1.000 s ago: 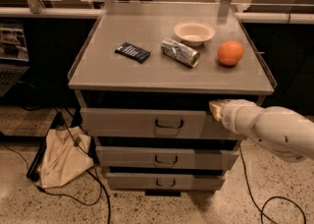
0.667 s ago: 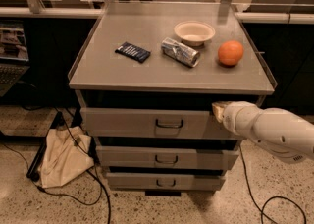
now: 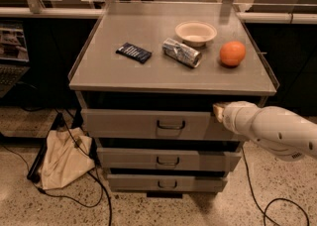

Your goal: Open top drawer

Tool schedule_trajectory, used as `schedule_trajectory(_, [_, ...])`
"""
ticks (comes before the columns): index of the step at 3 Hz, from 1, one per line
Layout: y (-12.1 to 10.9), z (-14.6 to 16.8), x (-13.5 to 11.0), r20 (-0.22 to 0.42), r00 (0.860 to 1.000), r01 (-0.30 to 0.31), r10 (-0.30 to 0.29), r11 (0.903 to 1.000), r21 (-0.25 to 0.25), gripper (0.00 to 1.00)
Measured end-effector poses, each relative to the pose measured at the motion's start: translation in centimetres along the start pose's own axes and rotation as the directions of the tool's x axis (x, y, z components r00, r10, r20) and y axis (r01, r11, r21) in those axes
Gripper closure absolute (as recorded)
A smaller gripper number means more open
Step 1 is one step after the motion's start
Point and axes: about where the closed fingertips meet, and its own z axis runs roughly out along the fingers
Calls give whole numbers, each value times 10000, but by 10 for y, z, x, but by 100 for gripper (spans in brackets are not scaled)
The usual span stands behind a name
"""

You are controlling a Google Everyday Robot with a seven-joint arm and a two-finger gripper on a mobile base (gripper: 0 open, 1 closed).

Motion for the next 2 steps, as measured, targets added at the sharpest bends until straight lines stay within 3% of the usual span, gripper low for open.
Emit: schedule_trajectory(2, [-5, 2, 7, -417, 9991, -101, 98, 9999, -59, 100])
